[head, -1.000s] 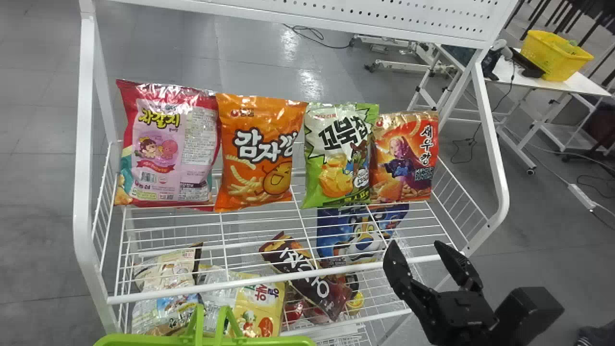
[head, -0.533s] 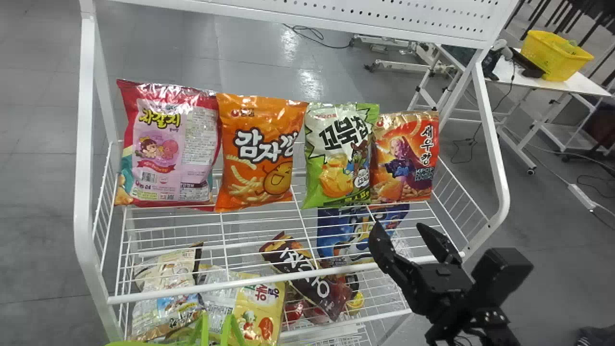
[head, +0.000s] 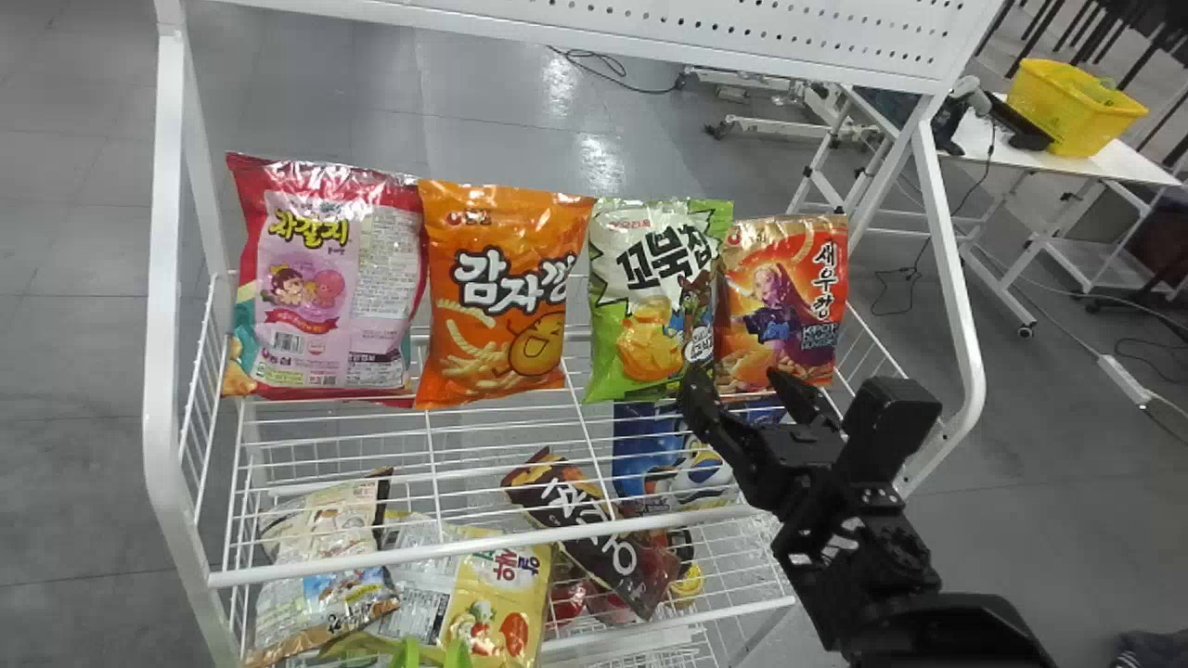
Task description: Hold basket handle with left hand then pick Gkobukchip with right hand and place into basket
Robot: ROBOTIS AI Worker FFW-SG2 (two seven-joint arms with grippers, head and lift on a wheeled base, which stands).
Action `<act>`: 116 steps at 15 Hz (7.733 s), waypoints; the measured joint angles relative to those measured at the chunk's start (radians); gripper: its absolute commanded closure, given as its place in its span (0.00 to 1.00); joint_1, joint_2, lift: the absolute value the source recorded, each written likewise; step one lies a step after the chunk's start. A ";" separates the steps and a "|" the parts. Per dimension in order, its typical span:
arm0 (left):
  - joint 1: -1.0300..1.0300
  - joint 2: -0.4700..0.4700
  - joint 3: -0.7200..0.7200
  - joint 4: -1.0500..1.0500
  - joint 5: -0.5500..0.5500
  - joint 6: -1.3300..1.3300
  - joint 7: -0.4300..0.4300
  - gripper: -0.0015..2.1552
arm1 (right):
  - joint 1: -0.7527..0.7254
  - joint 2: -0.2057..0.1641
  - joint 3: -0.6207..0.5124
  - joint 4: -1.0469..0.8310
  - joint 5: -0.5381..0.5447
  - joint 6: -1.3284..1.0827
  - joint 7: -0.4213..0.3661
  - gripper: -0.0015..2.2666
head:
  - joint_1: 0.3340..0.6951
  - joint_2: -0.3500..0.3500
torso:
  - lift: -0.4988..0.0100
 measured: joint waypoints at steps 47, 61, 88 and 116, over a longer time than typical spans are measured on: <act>-0.022 0.000 -0.056 0.004 -0.039 0.000 0.052 0.98 | -0.071 -0.070 0.069 -0.091 -0.011 0.052 -0.167 0.66 | 1.00 0.00 | 0.92; -0.002 0.000 -0.084 -0.075 -0.033 0.000 0.080 0.98 | 0.259 -0.083 -0.293 -0.629 -0.479 0.947 0.121 0.66 | 1.00 0.00 | 0.92; -0.020 0.000 -0.139 -0.078 -0.045 0.000 0.101 0.98 | 0.223 -0.127 0.271 -0.300 -0.222 0.929 0.141 0.06 | 1.00 0.00 | 0.92; -0.075 0.000 -0.150 -0.013 -0.059 0.000 0.120 0.98 | 0.401 -0.028 0.077 -0.320 -0.024 -0.137 0.104 0.08 | 1.00 0.00 | 0.92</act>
